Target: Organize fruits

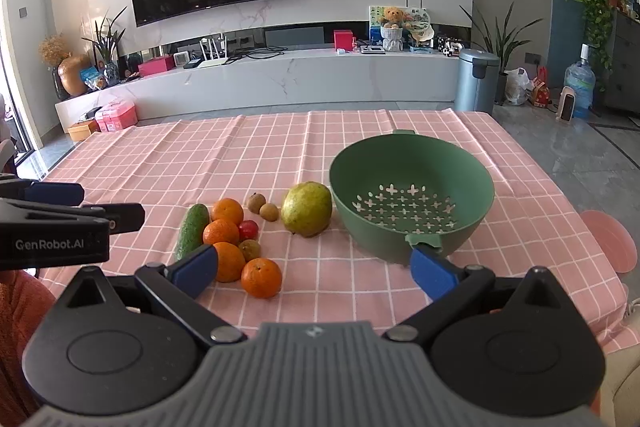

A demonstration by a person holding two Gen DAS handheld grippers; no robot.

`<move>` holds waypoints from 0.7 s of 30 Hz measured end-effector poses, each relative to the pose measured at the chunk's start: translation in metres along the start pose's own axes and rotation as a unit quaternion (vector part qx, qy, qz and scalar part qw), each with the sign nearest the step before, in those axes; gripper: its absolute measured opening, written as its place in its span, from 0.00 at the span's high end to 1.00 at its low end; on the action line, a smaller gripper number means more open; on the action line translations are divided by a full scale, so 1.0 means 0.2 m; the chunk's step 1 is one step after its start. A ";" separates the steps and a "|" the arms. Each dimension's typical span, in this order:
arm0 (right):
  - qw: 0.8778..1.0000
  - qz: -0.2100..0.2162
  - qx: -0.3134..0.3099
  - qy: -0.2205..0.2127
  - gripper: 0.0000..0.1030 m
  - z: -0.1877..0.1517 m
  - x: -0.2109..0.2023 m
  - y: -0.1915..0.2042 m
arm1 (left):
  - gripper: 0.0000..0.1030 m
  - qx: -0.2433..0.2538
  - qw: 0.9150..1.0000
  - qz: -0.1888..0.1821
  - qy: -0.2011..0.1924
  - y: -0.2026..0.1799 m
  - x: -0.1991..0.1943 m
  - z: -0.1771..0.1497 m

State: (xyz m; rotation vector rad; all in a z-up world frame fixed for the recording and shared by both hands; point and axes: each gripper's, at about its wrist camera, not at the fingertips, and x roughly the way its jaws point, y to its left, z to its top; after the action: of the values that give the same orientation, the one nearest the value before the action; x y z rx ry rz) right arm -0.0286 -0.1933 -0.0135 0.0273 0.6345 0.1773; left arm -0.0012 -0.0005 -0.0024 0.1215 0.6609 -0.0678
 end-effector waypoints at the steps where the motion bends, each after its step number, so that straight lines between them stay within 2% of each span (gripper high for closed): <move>1: 1.000 0.000 0.000 0.000 0.04 0.00 0.00 0.00 | 0.15 0.000 1.000 0.000 0.000 0.00 0.00 0.00; 21: 1.000 -0.003 0.003 0.007 0.04 0.01 0.02 0.00 | 0.15 -0.001 1.000 -0.005 0.005 -0.01 0.00 0.00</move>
State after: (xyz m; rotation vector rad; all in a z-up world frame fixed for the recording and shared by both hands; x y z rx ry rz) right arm -0.0249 -0.1932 -0.0140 0.0296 0.6489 0.1697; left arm -0.0008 -0.0034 -0.0033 0.1170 0.6708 -0.0761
